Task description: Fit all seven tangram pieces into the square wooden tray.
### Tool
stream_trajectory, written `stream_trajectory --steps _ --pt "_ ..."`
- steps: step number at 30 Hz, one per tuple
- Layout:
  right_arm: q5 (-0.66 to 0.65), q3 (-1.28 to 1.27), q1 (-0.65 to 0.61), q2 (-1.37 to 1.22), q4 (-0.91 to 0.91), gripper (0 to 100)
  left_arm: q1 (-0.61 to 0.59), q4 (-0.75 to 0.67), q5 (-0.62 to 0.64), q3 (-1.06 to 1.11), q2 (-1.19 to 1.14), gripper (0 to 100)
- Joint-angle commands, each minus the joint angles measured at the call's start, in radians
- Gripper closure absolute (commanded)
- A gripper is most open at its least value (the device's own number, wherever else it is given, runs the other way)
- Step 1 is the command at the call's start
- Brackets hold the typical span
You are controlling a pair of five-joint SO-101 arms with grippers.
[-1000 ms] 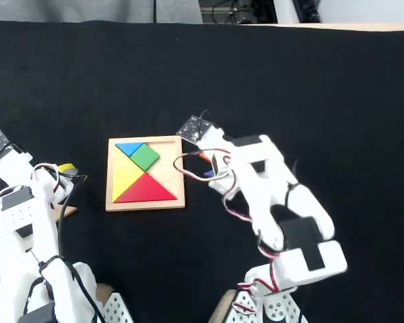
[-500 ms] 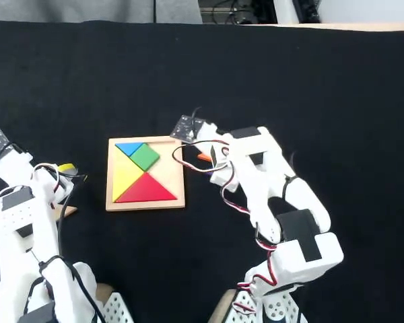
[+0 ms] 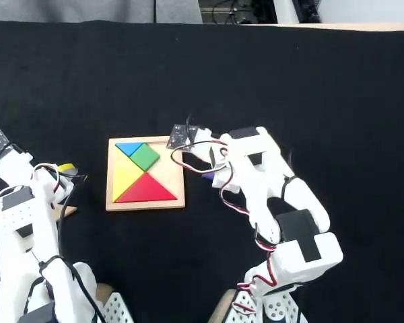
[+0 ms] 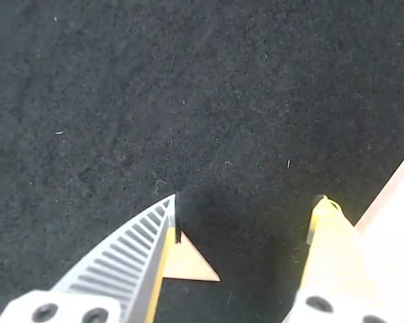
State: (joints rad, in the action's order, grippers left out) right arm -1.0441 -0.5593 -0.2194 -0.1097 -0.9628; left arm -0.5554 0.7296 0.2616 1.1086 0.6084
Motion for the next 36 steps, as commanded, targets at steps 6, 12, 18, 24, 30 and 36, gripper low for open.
stream_trajectory --steps 6,12,18,24,30,36 --pt "-0.069 0.05 -0.018 0.005 -0.003 71.6 -0.008 -0.015 0.006 -0.007 0.021 69" --pt "-0.109 0.05 -0.018 0.004 -0.003 73.1 -0.008 -0.015 0.006 -0.008 0.02 69" --pt "-0.114 0.085 -0.02 -0.07 -0.006 85.0 -0.008 -0.015 0.006 -0.008 0.02 69" --pt "-0.106 0.104 -0.018 -0.056 -0.034 85.3 -0.008 -0.015 0.006 -0.008 0.02 69" --pt "0.025 0.157 -0.061 0.097 -0.092 85.4 -0.007 -0.015 0.008 -0.007 0.02 69" --pt "0.318 0.228 -0.224 0.124 -0.072 85.4 -0.007 -0.015 0.008 -0.007 0.02 69"
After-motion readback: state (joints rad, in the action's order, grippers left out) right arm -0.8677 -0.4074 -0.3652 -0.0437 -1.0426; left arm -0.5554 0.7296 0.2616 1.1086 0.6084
